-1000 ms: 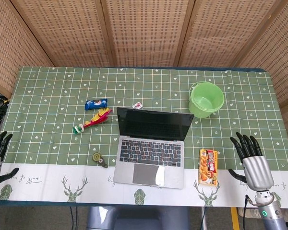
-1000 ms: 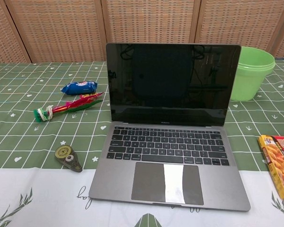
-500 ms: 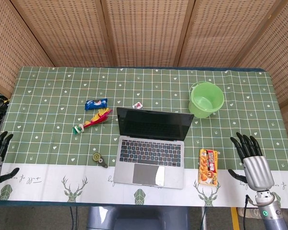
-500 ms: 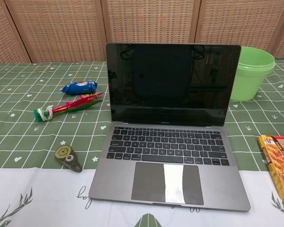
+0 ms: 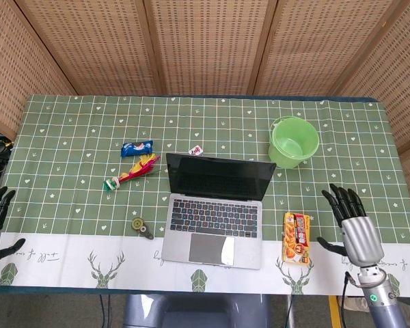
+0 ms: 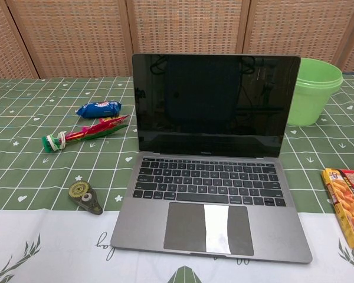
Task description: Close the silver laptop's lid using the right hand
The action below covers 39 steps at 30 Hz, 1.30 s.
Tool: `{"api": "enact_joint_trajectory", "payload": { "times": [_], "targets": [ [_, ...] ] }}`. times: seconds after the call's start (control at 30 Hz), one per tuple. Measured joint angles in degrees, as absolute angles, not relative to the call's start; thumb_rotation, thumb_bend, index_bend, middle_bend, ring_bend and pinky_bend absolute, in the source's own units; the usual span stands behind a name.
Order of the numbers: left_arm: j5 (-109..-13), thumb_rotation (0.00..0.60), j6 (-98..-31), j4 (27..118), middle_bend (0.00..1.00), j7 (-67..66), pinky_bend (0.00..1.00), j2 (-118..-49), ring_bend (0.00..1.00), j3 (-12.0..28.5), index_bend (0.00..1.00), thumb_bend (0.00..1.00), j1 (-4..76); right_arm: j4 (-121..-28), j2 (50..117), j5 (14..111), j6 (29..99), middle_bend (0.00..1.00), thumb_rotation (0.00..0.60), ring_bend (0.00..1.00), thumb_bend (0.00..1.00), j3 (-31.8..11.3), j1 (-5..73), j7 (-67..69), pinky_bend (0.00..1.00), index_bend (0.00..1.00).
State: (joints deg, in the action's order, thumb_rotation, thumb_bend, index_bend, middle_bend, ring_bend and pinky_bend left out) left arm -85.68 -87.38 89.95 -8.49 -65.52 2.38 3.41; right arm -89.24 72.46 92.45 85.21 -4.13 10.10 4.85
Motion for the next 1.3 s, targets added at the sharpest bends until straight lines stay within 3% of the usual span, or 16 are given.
{"api": "enact_joint_trajectory", "payload": {
  "times": [0.33, 0.8, 1.3],
  "targets": [
    [-84.09, 0.6, -85.77, 89.51, 0.0, -7.93, 0.0, -65.58, 0.0, 2.74, 0.0, 0.0, 3.85, -94.76, 72.08, 82.96, 75.13, 0.0, 0.6, 0.0, 0.28, -11.33, 17.09, 17.95, 0.05, 0.03],
    [-82.08, 0.6, -84.03, 88.83, 0.0, -6.18, 0.0, -65.14, 0.0, 3.37, 0.0, 0.0, 4.37, -97.33, 71.64, 62.63, 54.98, 0.0, 0.6, 0.0, 0.29, -21.44, 26.62, 35.98, 0.06, 0.06],
    [-81.95, 0.6, -83.53, 88.65, 0.0, -5.9, 0.0, -65.22, 0.0, 3.16, 0.0, 0.0, 4.59, -97.4, 74.03, 58.65, 50.36, 0.12, 0.6, 0.08, 0.29, -22.83, 28.66, 39.19, 0.15, 0.16]
  ]
}}
